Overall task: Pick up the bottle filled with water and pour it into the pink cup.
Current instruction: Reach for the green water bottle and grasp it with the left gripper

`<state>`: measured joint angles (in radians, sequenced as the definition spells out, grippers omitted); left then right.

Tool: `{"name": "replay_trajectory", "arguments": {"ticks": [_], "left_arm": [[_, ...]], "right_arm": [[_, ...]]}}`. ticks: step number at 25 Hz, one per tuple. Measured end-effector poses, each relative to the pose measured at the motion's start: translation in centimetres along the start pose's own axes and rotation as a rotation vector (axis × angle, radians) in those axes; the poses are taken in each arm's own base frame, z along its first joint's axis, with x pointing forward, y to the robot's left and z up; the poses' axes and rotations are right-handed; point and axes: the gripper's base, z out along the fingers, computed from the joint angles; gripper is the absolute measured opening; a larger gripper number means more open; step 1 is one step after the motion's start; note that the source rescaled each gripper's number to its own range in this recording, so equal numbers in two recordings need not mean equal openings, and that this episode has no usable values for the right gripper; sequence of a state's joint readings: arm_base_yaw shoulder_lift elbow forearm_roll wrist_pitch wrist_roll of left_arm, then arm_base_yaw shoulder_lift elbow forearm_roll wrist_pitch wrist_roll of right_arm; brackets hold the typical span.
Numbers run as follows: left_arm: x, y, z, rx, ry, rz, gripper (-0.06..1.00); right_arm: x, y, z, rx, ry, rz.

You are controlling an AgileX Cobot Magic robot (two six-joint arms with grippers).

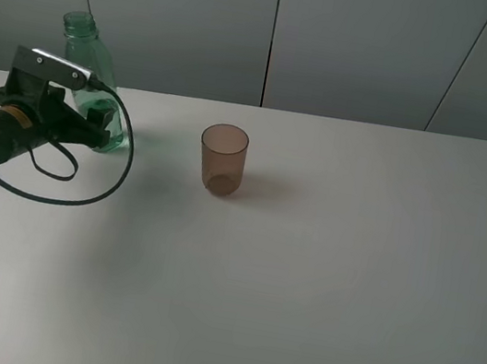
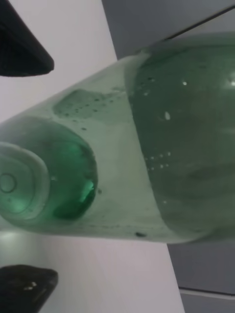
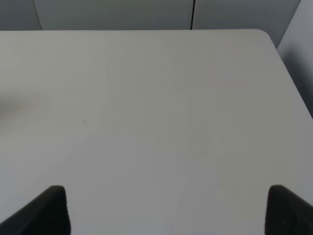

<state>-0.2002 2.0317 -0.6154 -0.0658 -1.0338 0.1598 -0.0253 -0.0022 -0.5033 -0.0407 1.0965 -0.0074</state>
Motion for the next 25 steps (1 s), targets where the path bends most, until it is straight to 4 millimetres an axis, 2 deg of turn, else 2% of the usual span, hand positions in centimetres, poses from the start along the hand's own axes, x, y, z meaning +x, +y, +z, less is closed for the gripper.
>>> {"name": "replay_trajectory", "arguments": {"ticks": [9, 18, 25], "left_arm": [[-0.8, -0.1, 1.0, 0.011, -0.023, 0.036, 0.96], [0.9, -0.4, 2.7, 0.018, 0.01, 0.043, 0.96], [0.5, -0.5, 4.2, 0.02, -0.021, 0.045, 0.96]], "right_arm": [[0.0, 0.0, 0.0, 0.0, 0.0, 0.0], [0.0, 0.0, 0.0, 0.0, 0.0, 0.0], [0.0, 0.0, 0.0, 0.0, 0.0, 0.0]]}}
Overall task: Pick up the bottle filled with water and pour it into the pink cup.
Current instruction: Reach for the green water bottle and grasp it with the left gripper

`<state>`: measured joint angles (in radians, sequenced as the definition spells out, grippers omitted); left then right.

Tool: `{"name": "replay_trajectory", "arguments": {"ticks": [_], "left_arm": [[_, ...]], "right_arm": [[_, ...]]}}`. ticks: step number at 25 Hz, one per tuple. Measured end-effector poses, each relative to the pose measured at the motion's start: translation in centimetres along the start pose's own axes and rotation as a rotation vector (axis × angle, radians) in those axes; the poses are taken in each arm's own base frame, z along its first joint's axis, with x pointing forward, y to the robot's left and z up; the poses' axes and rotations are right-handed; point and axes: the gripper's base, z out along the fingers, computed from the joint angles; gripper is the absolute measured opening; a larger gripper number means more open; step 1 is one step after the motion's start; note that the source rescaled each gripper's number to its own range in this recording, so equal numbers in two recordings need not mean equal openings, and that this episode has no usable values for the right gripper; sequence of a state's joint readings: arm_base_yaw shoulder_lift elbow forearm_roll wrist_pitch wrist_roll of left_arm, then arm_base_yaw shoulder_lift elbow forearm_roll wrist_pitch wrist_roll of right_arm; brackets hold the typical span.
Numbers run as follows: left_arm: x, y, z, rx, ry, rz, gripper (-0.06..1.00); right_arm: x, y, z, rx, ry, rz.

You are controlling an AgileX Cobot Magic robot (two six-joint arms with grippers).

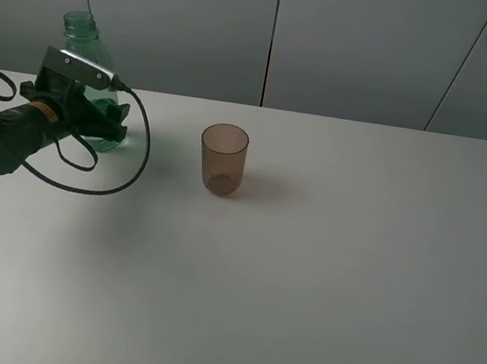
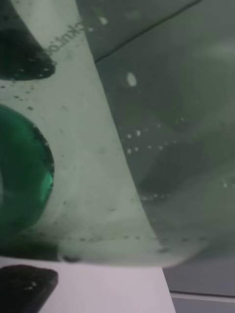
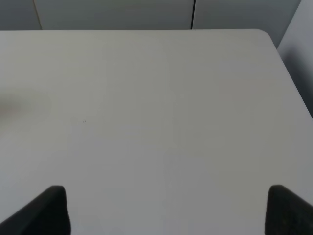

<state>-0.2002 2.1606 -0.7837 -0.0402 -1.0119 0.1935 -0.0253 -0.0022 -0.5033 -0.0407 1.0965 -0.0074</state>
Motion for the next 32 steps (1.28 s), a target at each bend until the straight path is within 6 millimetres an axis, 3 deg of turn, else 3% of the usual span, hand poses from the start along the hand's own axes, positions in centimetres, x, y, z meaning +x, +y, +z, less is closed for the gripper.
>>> {"name": "replay_trajectory", "arguments": {"ticks": [21, 22, 23, 25, 27, 32], "left_arm": [[0.14, -0.06, 0.22, 0.003, 0.001, -0.002, 0.96], [0.14, -0.06, 0.22, 0.003, 0.001, -0.002, 0.92], [0.14, -0.06, 0.22, 0.003, 0.001, -0.002, 0.78], [0.14, -0.06, 0.22, 0.003, 0.001, -0.008, 0.16], [0.15, -0.12, 0.22, 0.009, 0.001, -0.004, 0.05], [0.18, -0.14, 0.22, 0.012, 0.002, -0.003, 0.04]], "right_arm": [[0.0, 0.0, 0.0, 0.0, 0.0, 0.0], [0.0, 0.0, 0.0, 0.0, 0.0, 0.0], [0.0, 0.0, 0.0, 0.0, 0.0, 0.0], [0.0, 0.0, 0.0, 0.0, 0.0, 0.0], [0.0, 0.0, 0.0, 0.0, 0.0, 0.0], [0.0, 0.0, 0.0, 0.0, 0.0, 0.0]]}}
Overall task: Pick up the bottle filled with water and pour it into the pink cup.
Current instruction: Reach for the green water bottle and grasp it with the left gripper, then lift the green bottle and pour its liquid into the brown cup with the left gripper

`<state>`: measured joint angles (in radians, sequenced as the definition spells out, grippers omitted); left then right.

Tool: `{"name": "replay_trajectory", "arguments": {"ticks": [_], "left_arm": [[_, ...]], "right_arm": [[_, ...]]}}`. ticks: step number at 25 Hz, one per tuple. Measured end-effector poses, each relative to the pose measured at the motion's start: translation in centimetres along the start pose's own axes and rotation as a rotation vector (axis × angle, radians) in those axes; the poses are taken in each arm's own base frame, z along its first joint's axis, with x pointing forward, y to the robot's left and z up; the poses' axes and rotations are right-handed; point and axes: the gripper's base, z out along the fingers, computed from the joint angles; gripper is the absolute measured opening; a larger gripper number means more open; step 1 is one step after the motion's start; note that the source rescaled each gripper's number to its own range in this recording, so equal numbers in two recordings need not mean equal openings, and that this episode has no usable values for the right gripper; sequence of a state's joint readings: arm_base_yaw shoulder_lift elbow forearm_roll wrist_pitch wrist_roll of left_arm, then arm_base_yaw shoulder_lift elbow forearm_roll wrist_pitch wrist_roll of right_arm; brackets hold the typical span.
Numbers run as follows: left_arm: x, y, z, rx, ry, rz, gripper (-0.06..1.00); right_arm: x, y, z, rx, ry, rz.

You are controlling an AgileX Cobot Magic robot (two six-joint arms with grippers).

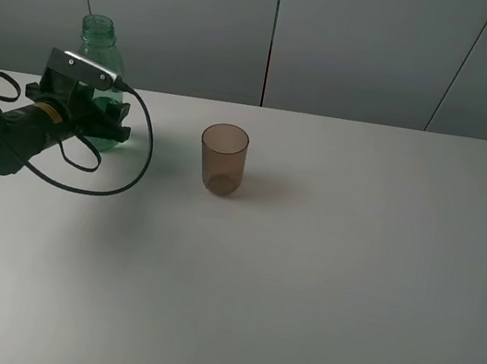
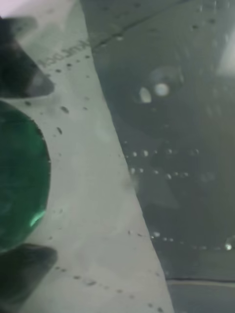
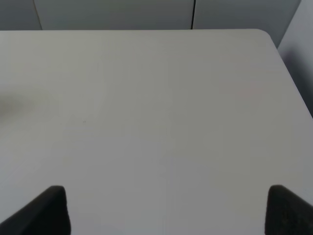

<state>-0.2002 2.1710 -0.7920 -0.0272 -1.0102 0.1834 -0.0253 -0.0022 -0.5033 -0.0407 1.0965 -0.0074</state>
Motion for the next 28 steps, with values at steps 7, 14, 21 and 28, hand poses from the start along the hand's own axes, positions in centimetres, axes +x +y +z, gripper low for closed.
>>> {"name": "replay_trajectory", "arguments": {"ticks": [7, 14, 21, 28], "left_arm": [[-1.9, 0.1, 1.8, 0.012, -0.063, 0.018, 0.02], [-8.6, -0.7, 5.7, 0.154, -0.263, 0.251, 0.02], [-13.2, -1.5, 8.1, 0.252, -0.448, 0.456, 0.02], [-11.7, -3.1, 11.2, 0.384, -0.507, 0.54, 0.02]], "right_arm": [[0.0, 0.0, 0.0, 0.0, 0.0, 0.0], [0.0, 0.0, 0.0, 0.0, 0.0, 0.0], [0.0, 0.0, 0.0, 0.0, 0.0, 0.0], [0.0, 0.0, 0.0, 0.0, 0.0, 0.0]]}}
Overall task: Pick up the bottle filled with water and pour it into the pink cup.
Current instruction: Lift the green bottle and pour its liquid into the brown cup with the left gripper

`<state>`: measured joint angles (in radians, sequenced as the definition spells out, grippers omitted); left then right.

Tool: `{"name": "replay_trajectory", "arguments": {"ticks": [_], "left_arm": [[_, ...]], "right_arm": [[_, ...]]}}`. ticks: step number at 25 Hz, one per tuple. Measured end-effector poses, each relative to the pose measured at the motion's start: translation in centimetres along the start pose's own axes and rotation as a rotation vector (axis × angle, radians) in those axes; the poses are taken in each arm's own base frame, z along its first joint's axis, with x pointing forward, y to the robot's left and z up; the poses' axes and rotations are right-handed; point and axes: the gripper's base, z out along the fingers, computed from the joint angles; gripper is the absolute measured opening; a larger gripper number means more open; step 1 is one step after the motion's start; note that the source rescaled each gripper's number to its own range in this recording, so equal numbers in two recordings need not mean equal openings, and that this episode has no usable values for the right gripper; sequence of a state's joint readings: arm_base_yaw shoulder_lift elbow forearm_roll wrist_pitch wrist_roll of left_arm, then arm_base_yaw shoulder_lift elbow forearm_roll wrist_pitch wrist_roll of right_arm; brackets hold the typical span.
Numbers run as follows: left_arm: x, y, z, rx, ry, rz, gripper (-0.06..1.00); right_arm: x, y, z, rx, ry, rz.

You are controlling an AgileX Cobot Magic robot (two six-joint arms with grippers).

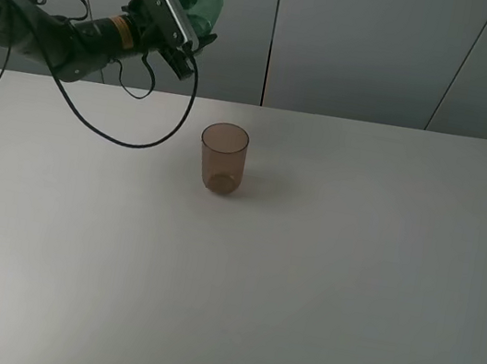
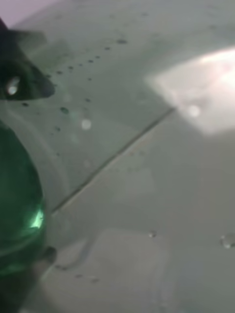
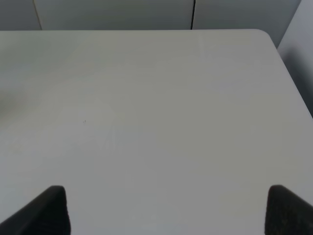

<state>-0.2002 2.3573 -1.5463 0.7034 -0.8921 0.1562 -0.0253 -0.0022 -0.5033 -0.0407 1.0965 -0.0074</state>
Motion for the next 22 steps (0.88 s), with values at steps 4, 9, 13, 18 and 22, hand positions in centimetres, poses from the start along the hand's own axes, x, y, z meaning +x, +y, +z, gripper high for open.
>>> {"name": "replay_trajectory", "arguments": {"ticks": [4, 9, 13, 18, 22], "left_arm": [[0.8, -1.0, 0.9, 0.09, -0.041, 0.05, 0.02], [1.6, -2.0, 1.7, 0.179, -0.08, 0.134, 0.02], [1.8, -2.1, 2.4, 0.224, -0.114, 0.206, 0.02], [1.7, -2.1, 2.8, 0.234, -0.153, 0.274, 0.02], [1.3, -1.8, 3.0, 0.246, -0.175, 0.346, 0.02]], "right_arm": [[0.0, 0.0, 0.0, 0.0, 0.0, 0.0], [0.0, 0.0, 0.0, 0.0, 0.0, 0.0], [0.0, 0.0, 0.0, 0.0, 0.0, 0.0], [0.0, 0.0, 0.0, 0.0, 0.0, 0.0], [0.0, 0.0, 0.0, 0.0, 0.0, 0.0]]}}
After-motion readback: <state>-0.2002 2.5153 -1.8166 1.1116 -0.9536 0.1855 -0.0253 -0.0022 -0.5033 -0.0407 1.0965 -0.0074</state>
